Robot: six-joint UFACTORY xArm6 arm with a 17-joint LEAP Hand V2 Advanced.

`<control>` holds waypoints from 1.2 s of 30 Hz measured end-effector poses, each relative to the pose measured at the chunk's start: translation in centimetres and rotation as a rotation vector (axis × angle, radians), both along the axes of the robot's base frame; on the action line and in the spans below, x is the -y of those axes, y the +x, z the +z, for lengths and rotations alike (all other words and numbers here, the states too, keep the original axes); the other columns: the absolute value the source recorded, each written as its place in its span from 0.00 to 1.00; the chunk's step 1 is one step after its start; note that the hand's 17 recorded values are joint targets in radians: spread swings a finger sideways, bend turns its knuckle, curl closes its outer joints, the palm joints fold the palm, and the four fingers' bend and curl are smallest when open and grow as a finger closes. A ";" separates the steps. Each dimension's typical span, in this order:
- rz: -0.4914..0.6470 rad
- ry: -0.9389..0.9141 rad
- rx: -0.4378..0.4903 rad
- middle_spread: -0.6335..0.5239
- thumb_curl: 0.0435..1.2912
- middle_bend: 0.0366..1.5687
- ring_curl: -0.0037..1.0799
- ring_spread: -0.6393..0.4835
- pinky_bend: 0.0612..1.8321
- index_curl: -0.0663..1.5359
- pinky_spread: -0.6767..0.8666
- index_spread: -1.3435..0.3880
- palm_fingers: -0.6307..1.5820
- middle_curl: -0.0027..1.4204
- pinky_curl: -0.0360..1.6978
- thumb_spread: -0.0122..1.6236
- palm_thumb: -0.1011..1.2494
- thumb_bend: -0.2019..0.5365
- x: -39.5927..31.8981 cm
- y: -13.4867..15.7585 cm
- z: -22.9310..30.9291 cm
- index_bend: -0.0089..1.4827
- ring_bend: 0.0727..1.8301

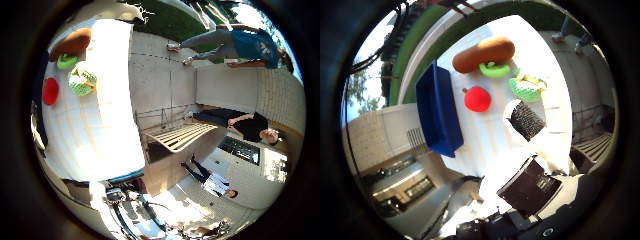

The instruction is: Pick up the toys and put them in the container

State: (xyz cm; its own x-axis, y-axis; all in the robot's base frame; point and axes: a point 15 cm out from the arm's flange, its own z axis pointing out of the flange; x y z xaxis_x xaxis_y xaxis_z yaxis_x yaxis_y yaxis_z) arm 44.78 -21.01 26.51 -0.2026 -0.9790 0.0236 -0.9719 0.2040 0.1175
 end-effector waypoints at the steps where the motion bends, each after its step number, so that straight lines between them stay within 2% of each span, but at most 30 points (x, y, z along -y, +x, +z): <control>1: -0.005 -0.001 0.002 0.59 0.23 0.09 0.33 0.83 0.31 0.22 0.73 0.74 0.39 0.22 0.16 0.75 0.50 0.23 0.1 0.4 -1.0 0.11 0.21; 5: -0.019 0.013 -0.038 0.60 0.23 0.10 0.33 0.83 0.31 0.21 0.73 0.75 0.40 0.23 0.16 0.74 0.50 0.24 -0.1 0.8 -5.4 0.11 0.21; 12: -0.007 0.018 -0.066 0.60 0.24 0.10 0.33 0.83 0.32 0.21 0.73 0.76 0.40 0.23 0.15 0.74 0.51 0.24 -0.8 1.9 -9.5 0.11 0.22; 13: -0.007 0.018 -0.069 0.59 0.24 0.11 0.33 0.83 0.31 0.21 0.73 0.76 0.41 0.24 0.15 0.74 0.51 0.24 -0.9 1.9 -9.8 0.12 0.22; 14: -0.004 0.018 -0.075 0.57 0.24 0.15 0.34 0.83 0.31 0.21 0.73 0.75 0.48 0.25 0.14 0.73 0.53 0.26 -0.9 1.8 -10.1 0.12 0.26; 15: 0.001 0.017 -0.075 0.56 0.24 0.17 0.34 0.83 0.30 0.21 0.73 0.75 0.51 0.25 0.13 0.73 0.53 0.26 -1.1 1.9 -10.1 0.12 0.27; 16: 0.006 0.016 -0.074 0.56 0.24 0.17 0.34 0.83 0.30 0.21 0.73 0.75 0.51 0.25 0.13 0.73 0.53 0.26 -1.3 2.0 -10.0 0.12 0.27; 17: 0.011 0.016 -0.074 0.53 0.25 0.24 0.36 0.79 0.34 0.20 0.73 0.72 0.63 0.28 0.14 0.73 0.56 0.27 -1.4 2.0 -9.8 0.09 0.34; 18: 0.014 0.016 -0.076 0.53 0.25 0.28 0.37 0.79 0.37 0.18 0.73 0.71 0.70 0.30 0.14 0.73 0.57 0.27 -1.6 1.8 -9.8 0.06 0.39; 20: 0.026 0.016 -0.075 0.49 0.26 0.37 0.45 0.74 0.44 0.15 0.72 0.67 0.76 0.35 0.17 0.72 0.61 0.27 -2.2 1.5 -9.4 0.06 0.51; 22: 0.038 0.011 -0.063 0.46 0.28 0.45 0.53 0.69 0.50 0.14 0.72 0.63 0.76 0.41 0.21 0.71 0.64 0.27 -2.7 1.4 -8.5 0.08 0.59; 28: 0.057 0.003 -0.031 0.41 0.33 0.57 0.62 0.60 0.69 0.12 0.67 0.54 0.81 0.51 0.30 0.70 0.75 0.30 -4.1 0.5 -5.2 0.20 0.65; 33: 0.070 0.042 -0.134 0.38 0.37 0.64 0.67 0.55 0.76 0.12 0.62 0.45 0.77 0.59 0.35 0.70 0.79 0.28 -6.5 -3.3 -2.6 0.33 0.69; 36: 0.101 0.054 -0.184 0.36 0.38 0.66 0.70 0.52 0.78 0.12 0.60 0.41 0.75 0.63 0.38 0.71 0.80 0.26 -9.2 -5.9 1.0 0.39 0.71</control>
